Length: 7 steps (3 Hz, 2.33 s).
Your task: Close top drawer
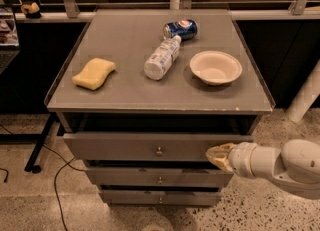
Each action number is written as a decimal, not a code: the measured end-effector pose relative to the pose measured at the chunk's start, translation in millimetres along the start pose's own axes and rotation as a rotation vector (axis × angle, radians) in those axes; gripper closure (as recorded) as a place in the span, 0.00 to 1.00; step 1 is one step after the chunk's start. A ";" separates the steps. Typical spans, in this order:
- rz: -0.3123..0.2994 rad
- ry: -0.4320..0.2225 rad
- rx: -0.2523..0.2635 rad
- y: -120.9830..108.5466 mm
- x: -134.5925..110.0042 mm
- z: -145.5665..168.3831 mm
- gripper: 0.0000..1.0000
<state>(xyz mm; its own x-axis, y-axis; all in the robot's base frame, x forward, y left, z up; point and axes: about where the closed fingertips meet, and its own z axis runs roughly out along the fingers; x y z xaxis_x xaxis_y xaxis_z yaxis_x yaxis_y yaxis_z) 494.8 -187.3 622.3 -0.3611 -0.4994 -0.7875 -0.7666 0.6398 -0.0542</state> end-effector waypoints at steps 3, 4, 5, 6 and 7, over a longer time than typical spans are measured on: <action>-0.018 -0.008 0.020 -0.7 -8.4 -0.8 1.00; 0.058 -0.006 0.008 25.6 23.9 -23.7 1.00; 0.171 -0.016 0.024 66.4 63.1 -63.5 1.00; 0.193 -0.013 0.048 65.3 73.0 -73.6 0.81; 0.192 -0.013 0.047 65.6 72.4 -72.9 0.58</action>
Offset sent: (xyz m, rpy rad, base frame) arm 0.0088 0.0078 0.0111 -0.0317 -0.0394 0.0074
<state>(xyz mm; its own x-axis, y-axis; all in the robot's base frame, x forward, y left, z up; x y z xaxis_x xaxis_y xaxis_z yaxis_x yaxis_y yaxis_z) 379.7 -224.1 606.5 -0.4908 -0.3582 -0.7942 -0.6590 0.7489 0.0695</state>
